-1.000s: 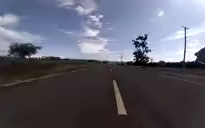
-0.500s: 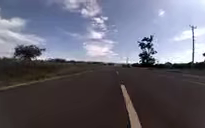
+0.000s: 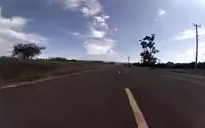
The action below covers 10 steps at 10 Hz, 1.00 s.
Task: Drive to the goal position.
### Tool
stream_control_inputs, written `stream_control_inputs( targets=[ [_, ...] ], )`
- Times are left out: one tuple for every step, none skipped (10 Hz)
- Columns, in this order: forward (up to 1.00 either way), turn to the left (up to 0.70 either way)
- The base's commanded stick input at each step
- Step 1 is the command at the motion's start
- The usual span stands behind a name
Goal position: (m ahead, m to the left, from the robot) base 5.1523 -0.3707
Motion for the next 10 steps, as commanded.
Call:
stream_control_inputs(
  targets=[
    [1.00,0.00],
    [1.00,0.00],
    [1.00,0.00],
    [1.00,0.00],
    [1.00,0.00],
    [1.00,0.00],
    [1.00,-0.17],
    [1.00,-0.30],
    [1.00,-0.40],
    [1.00,-0.40]
  ],
)
